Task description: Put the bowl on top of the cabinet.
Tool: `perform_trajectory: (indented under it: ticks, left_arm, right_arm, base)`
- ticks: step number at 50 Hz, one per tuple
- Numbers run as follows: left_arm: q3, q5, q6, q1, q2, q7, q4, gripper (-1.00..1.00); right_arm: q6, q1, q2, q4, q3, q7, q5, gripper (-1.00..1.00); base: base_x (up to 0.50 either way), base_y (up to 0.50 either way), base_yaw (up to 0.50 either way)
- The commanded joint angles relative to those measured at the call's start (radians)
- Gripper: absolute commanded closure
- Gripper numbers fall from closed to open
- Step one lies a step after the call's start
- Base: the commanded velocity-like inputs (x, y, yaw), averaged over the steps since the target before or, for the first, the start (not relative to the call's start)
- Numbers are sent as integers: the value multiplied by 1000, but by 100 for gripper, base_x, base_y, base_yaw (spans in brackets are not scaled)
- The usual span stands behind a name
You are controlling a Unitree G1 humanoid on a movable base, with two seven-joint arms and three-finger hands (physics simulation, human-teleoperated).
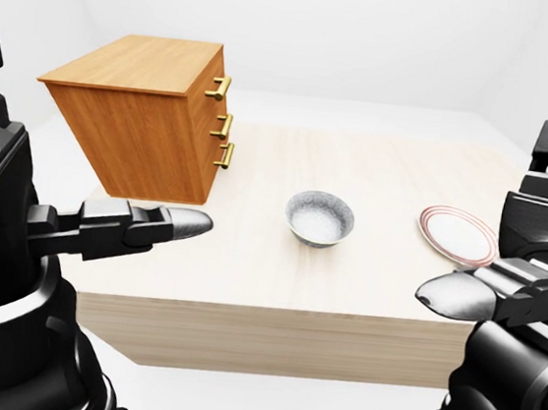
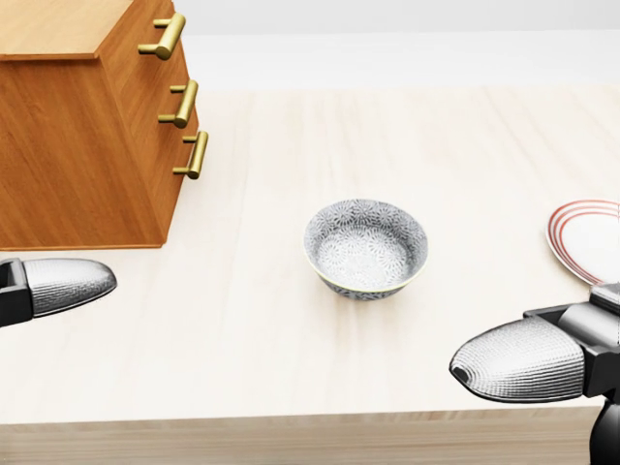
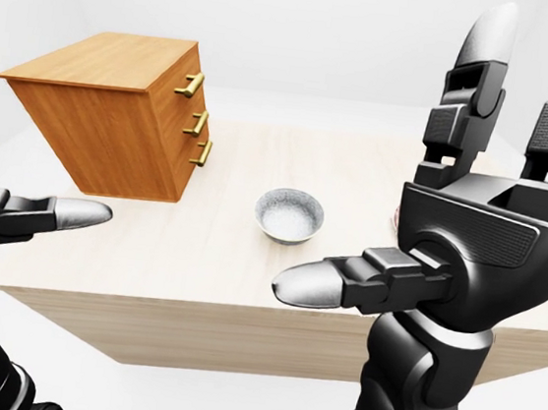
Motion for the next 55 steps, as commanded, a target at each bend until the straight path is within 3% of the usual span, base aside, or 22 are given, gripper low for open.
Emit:
perform_trajectory:
  ticks: [1, 20, 26, 55]
  left_arm:
    - [9, -24, 0, 18, 5, 22, 15, -100]
    - [6, -13, 0, 27, 1, 23, 21, -100]
    - [6, -12, 0, 22, 2, 22, 24, -100]
    - [-9, 13, 0, 27, -8, 10, 17, -100]
  right_arm:
    - [0, 5, -1, -26, -4, -9, 51, -100]
    - [0, 11, 0, -35, -9, -5, 34, -100]
    - [0, 1, -17, -38, -42, -36, 141, -100]
    - [0, 14, -43, 7, -49, -34, 140, -100]
  base:
    - [0, 50, 0]
    - [0, 6, 0]
    - [50, 10, 0]
    - [50, 4, 0]
